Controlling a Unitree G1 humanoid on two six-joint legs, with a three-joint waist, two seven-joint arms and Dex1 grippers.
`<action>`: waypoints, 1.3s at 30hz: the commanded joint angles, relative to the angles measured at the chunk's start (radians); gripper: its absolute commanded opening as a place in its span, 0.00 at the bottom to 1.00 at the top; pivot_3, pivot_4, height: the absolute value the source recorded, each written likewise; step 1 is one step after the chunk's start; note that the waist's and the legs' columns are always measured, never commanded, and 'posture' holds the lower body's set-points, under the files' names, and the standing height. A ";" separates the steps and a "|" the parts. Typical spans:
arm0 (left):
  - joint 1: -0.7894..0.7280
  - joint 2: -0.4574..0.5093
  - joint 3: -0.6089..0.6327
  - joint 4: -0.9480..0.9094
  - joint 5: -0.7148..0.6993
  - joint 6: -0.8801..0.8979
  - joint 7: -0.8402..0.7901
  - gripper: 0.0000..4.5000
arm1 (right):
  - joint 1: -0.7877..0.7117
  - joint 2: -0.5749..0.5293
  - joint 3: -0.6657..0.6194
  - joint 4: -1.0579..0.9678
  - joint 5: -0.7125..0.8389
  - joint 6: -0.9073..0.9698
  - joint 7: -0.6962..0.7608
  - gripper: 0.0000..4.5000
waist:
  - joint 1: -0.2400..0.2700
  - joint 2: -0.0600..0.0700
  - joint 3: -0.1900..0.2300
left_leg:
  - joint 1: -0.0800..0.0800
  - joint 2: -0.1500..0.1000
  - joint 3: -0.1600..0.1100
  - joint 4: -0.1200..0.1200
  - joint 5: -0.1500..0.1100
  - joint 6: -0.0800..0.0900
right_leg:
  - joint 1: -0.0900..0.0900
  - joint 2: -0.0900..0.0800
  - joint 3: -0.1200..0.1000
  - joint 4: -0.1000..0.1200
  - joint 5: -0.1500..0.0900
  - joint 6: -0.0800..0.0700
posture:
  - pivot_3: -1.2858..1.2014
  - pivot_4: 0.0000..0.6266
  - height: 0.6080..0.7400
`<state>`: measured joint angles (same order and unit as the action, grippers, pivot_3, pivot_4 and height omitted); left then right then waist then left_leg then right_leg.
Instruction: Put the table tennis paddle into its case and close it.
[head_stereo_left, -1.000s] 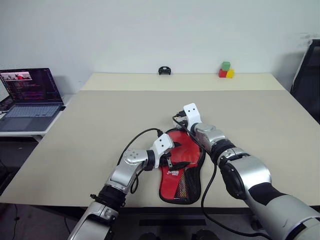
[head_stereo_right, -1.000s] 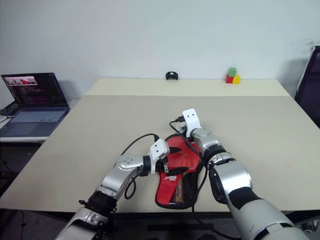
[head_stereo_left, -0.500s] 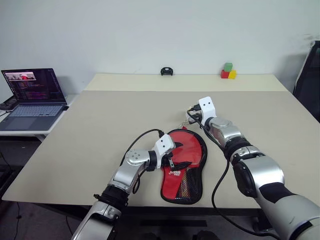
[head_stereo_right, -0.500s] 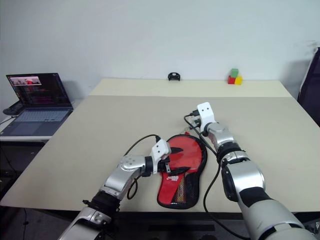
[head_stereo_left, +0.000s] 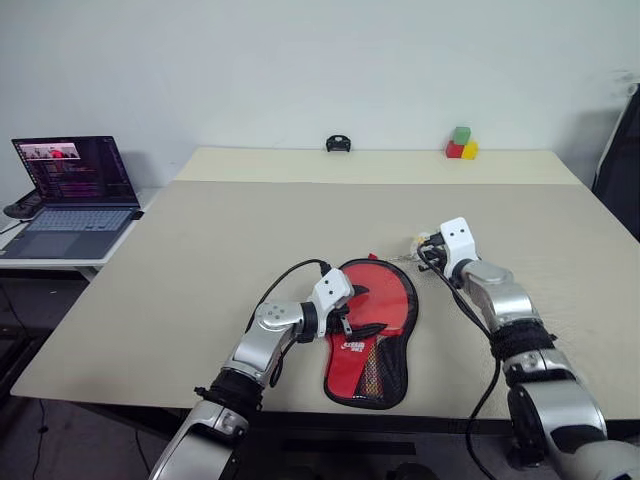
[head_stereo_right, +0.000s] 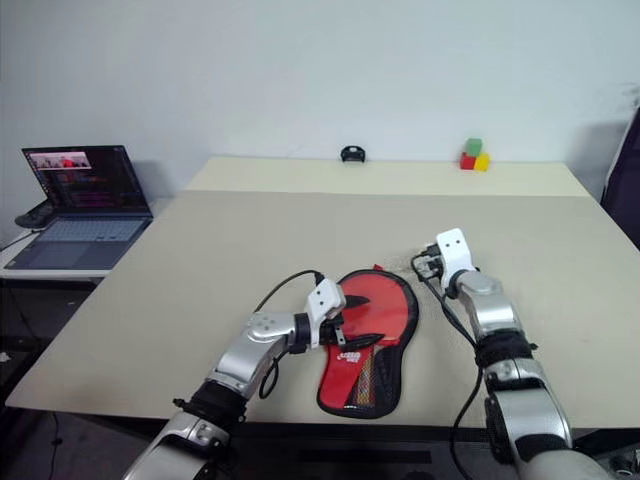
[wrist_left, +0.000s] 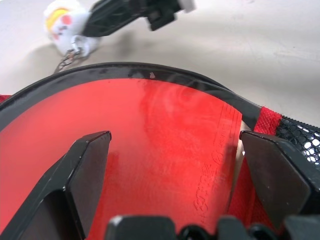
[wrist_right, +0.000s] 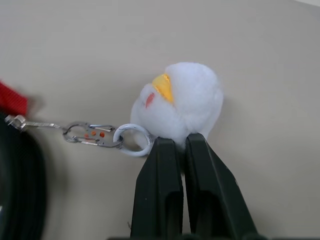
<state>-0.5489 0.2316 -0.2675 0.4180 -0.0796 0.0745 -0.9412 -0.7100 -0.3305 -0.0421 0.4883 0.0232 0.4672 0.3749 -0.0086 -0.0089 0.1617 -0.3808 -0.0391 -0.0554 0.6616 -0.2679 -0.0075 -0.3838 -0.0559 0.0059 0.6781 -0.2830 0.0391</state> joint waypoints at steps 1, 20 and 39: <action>0.035 -0.003 -0.047 0.093 0.047 0.014 -0.002 1.00 | 0.085 -0.035 -0.051 -0.259 0.037 0.137 -0.012 0.00 | 0.006 0.000 0.000 | 0.000 0.000 0.000 0.000 0.000 0.000 | 0.000 0.000 0.000 0.000 0.000 0.000 | 0.52 0.24 1.00; -0.020 -0.029 -0.054 0.198 0.059 -0.039 -0.021 1.00 | 0.540 -0.003 -0.174 -1.079 0.214 0.704 -0.098 0.00 | 0.019 0.001 -0.004 | 0.000 0.000 -0.017 -0.001 0.000 0.000 | 0.012 0.000 -0.018 -0.015 -0.003 0.006 | 0.52 0.24 1.00; -0.115 -0.112 -0.066 0.345 0.081 -0.110 -0.046 1.00 | 0.812 -0.147 -0.324 -1.419 0.506 1.003 0.110 0.00 | 0.043 0.002 -0.005 | -0.001 -0.001 -0.023 0.000 0.001 0.001 | 0.016 -0.001 -0.025 -0.026 -0.002 0.010 | 0.52 0.24 1.00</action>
<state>-0.6821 0.1332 -0.2833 0.6842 -0.0592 -0.0513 -0.9963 0.0873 -0.4635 -0.3405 -0.8688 0.4862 1.4497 0.4535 0.0342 -0.0071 0.1564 -0.3820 -0.0404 -0.0782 0.6613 -0.2671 -0.0063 -0.3678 -0.0569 -0.0190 0.6511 -0.2843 0.0501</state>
